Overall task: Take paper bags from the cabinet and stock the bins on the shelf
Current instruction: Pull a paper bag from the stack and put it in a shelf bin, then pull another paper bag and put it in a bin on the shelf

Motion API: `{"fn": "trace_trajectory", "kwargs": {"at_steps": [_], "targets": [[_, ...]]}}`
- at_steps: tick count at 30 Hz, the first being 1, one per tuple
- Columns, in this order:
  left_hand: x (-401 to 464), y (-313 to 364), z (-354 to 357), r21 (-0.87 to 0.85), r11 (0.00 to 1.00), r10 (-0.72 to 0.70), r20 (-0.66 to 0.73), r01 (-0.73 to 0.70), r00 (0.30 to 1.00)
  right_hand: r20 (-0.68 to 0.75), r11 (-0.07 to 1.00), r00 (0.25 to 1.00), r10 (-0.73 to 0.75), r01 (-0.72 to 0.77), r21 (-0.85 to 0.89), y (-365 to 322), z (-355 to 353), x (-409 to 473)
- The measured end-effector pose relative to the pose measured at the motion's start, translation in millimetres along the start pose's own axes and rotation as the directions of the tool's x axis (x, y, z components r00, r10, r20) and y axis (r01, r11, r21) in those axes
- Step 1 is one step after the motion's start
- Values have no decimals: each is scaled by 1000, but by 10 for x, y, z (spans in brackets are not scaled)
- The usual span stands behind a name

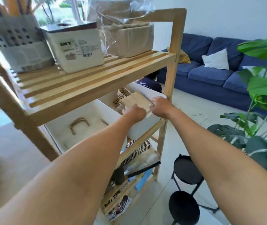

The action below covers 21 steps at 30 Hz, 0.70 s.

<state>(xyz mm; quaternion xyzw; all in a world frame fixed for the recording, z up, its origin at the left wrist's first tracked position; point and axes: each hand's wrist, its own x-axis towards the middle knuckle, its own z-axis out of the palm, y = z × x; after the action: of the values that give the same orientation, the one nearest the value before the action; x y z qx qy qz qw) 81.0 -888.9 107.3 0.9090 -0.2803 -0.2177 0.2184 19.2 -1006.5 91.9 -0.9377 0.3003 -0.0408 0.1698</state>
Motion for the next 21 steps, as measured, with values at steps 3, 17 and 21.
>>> {"fn": "trace_trajectory", "kwargs": {"at_steps": [3,17,21], "targets": [[-421,-174,166,155,978,140,15,-141,990,36,997,997,63,-61,-47,-96,-4,-520],[-2779,-2228,-228,214,966,105,173,-142,979,218,993,974,-62,82,-87,-1763,770,-2757],[-3137,-3087,-771,237,971,-41,40,30,998,252,976,947,-198,215,-43,-2637,1012,-2925]]}}
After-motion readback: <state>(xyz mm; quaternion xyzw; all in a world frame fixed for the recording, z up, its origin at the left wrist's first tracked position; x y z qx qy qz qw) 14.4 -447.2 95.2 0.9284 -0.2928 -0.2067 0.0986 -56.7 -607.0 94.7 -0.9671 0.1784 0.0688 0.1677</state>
